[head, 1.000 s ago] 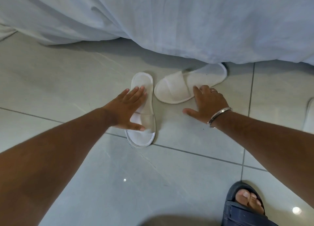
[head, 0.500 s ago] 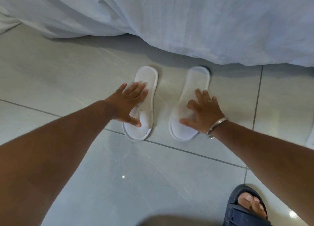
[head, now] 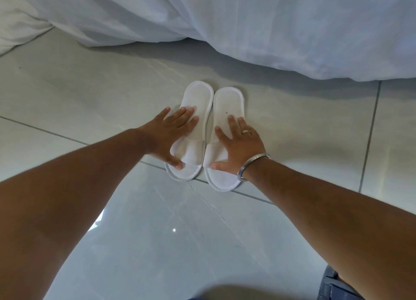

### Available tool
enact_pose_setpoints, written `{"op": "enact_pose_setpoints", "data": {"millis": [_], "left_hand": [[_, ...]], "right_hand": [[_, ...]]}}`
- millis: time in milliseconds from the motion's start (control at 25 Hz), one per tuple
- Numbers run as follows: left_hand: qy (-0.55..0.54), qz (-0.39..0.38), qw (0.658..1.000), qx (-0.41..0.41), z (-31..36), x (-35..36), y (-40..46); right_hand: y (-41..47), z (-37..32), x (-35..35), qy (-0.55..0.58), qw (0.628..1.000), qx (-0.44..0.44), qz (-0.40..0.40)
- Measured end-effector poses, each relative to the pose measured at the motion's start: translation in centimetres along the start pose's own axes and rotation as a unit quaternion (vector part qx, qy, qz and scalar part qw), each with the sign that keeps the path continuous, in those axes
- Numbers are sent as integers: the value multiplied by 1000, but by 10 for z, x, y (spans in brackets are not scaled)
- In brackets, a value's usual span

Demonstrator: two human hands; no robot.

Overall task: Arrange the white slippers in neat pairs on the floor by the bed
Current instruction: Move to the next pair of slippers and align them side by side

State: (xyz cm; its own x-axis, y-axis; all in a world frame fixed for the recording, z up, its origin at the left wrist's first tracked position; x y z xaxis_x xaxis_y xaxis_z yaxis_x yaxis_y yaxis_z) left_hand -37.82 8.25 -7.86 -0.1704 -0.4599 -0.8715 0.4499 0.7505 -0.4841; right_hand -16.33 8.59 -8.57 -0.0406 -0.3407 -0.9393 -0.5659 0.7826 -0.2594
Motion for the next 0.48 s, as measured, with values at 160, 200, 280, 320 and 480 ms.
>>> {"op": "enact_pose_setpoints", "data": {"millis": [160, 200, 280, 320, 480], "left_hand": [[17, 0, 1000, 13, -10, 6, -3], [19, 1, 1000, 16, -10, 6, -2], [24, 3, 999, 21, -9, 7, -2], [25, 5, 999, 24, -10, 7, -3], [23, 12, 999, 31, -11, 9, -4]], "right_hand": [[8, -5, -1, -4, 1000, 4, 7], [9, -5, -1, -4, 1000, 6, 9], [9, -5, -1, -8, 1000, 12, 10], [9, -6, 0, -11, 1000, 17, 10], [10, -9, 2, -29, 999, 37, 15]]}}
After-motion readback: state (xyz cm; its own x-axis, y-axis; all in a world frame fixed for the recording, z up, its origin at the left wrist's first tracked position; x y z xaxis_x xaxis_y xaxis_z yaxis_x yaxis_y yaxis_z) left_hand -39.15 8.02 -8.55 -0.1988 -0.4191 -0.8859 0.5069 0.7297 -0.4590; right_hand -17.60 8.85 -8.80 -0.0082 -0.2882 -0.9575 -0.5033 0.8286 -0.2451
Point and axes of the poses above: each hand's wrist, its own y-axis towards the middle knuckle, its own x-axis out of the palm, z = x × y, the point moved 5 cm from there along y, towards the middle knuckle, and after that the axes turned 8 degrees about z, right-handed, at the moved point
